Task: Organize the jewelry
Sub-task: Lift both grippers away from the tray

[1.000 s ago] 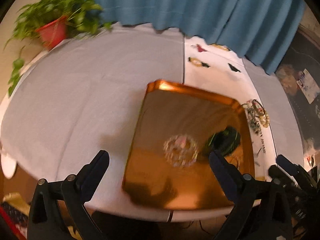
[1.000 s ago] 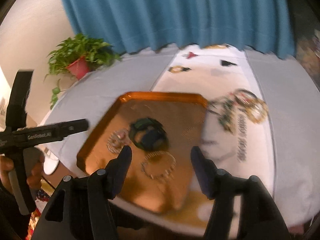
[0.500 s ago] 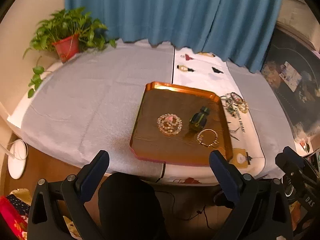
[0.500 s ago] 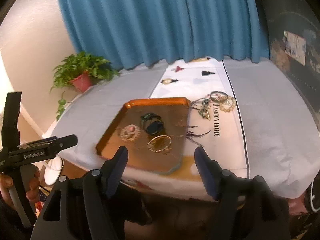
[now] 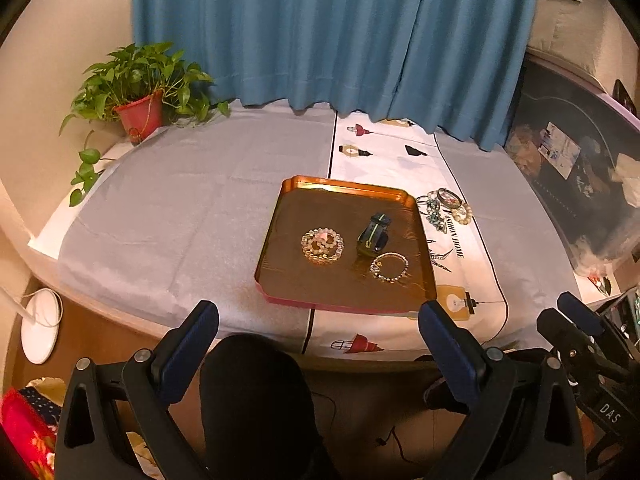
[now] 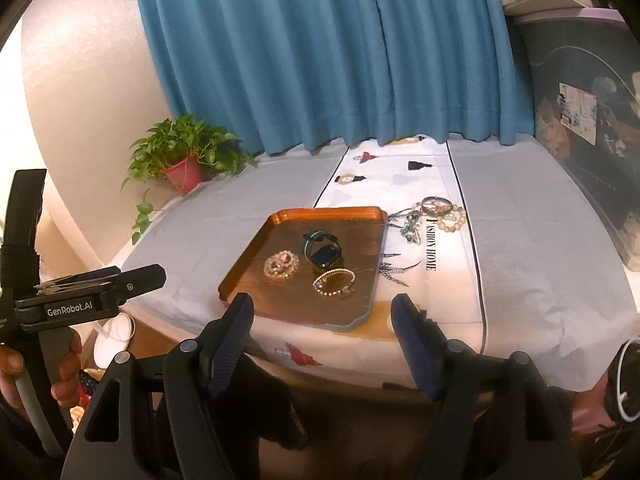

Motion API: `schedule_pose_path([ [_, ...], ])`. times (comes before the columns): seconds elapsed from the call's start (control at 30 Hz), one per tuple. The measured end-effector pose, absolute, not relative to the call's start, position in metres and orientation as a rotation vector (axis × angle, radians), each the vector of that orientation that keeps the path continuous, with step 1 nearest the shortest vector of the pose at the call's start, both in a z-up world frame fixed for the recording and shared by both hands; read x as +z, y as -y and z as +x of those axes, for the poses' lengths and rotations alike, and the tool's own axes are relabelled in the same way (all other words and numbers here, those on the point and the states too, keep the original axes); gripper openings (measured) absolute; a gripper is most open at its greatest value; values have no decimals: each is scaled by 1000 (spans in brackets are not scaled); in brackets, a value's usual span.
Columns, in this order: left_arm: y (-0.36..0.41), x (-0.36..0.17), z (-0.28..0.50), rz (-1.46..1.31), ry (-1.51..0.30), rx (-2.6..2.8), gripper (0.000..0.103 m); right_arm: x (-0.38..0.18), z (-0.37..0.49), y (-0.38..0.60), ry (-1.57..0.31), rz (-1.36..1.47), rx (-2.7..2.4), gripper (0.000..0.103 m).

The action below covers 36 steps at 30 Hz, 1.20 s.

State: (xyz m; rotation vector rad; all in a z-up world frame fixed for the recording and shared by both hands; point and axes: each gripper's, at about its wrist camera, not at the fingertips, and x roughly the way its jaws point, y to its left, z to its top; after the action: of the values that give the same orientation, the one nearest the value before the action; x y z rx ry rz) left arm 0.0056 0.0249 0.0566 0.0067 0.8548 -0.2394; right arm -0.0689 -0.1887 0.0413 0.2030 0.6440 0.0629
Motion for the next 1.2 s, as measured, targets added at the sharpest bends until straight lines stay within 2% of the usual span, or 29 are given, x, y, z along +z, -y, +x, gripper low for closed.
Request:
schedule_pose_path([
  [1.2, -5, 59, 17, 53, -867, -243, 99, 38, -63, 200, -656, 238, 67, 72],
])
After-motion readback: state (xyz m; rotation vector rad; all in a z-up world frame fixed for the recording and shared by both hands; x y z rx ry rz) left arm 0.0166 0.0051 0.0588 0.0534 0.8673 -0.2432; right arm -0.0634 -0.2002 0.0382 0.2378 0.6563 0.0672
